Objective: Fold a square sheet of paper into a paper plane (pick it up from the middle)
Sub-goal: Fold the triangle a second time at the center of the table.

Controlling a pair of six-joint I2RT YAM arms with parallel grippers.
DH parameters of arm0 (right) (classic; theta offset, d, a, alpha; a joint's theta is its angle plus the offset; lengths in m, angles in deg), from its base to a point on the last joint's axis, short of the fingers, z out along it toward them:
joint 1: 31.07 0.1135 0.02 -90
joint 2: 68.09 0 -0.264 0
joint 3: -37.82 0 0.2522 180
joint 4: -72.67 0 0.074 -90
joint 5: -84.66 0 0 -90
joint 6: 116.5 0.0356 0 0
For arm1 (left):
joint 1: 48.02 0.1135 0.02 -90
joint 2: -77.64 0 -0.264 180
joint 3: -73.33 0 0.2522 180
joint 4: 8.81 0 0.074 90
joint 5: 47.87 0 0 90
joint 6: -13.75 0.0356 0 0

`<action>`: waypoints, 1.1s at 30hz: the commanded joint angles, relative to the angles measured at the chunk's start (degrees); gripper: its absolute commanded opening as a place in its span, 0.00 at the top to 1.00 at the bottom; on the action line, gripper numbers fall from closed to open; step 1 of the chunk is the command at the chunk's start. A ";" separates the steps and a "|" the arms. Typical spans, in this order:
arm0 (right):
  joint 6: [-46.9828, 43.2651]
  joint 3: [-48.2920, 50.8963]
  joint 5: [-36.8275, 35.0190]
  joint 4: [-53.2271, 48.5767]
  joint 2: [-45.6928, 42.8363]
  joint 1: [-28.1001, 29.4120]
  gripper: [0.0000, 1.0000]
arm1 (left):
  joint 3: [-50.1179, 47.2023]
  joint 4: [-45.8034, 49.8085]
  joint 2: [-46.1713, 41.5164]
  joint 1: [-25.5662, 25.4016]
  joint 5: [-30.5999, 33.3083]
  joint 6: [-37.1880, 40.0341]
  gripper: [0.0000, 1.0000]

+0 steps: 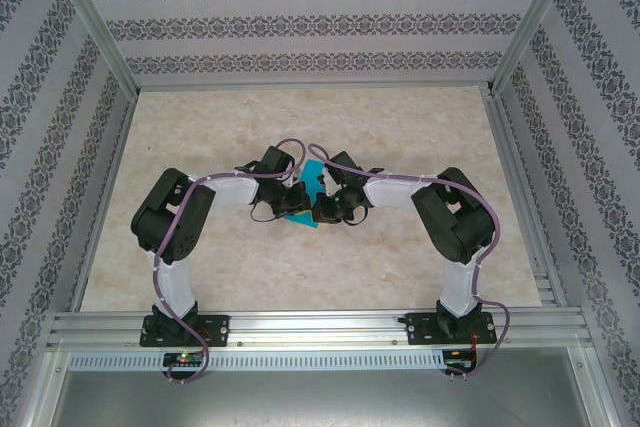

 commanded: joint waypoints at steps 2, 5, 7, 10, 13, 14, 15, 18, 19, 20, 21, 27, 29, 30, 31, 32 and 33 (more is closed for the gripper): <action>-2.01 0.68 -4.22 -4.93 3.05 0.17 0.92 | -0.09 0.76 1.04 -0.88 2.03 0.66 0.97; -3.82 0.81 -6.00 -7.66 3.90 0.56 0.92 | 0.83 2.66 1.34 -0.57 4.96 2.49 0.97; -5.02 1.18 -6.77 -9.24 4.77 0.63 0.92 | 1.08 2.62 1.53 -0.01 5.39 3.20 0.97; -6.25 2.60 -6.79 -10.40 5.86 0.72 0.92 | 1.69 1.40 1.98 1.05 5.16 4.10 0.97; -7.29 3.67 -7.25 -11.69 7.06 0.85 0.92 | 1.52 -1.76 3.14 2.53 2.54 4.44 0.97; -7.50 4.07 -7.39 -11.79 7.31 0.85 0.92 | 1.57 -2.41 3.73 2.99 2.17 4.79 0.97; -7.68 4.42 -7.42 -11.97 7.59 0.87 0.92 | 1.80 -3.20 4.37 3.59 1.59 4.98 0.97; -8.14 4.91 -7.58 -12.74 8.38 0.81 0.92 | 1.44 -5.89 5.68 5.26 0.26 4.98 0.97; -8.19 4.99 -7.86 -12.95 8.58 0.86 0.92 | 1.30 -6.65 5.81 5.77 -0.01 4.95 0.97; -8.24 5.09 -8.13 -13.22 8.73 0.84 0.92 | 1.18 -7.18 5.95 6.20 -0.09 5.17 0.97; -8.29 5.01 -8.20 -13.46 8.90 0.84 0.92 | 1.31 -7.19 6.07 6.60 0.01 5.36 0.97; -8.22 5.00 -9.10 -14.31 9.23 0.80 0.92 | 3.68 -4.66 6.61 8.12 1.22 7.54 0.96; -8.23 4.86 -9.08 -14.41 9.30 0.87 0.92 | 4.45 -3.85 6.69 8.43 1.54 8.12 0.96; -8.24 4.88 -9.08 -14.35 9.34 0.85 0.92 | 4.84 -3.71 6.80 8.69 1.51 8.25 0.96; -8.17 4.86 -9.02 -14.35 9.40 0.81 0.92 | 5.19 -3.49 6.87 8.83 1.45 8.36 0.96; -8.14 4.86 -8.99 -14.32 9.40 0.83 0.92 | 5.72 -3.20 7.00 8.92 1.42 8.65 0.96; -8.09 4.91 -9.01 -14.33 9.40 0.86 0.92 | 6.15 -2.84 7.11 9.17 1.43 8.87 0.96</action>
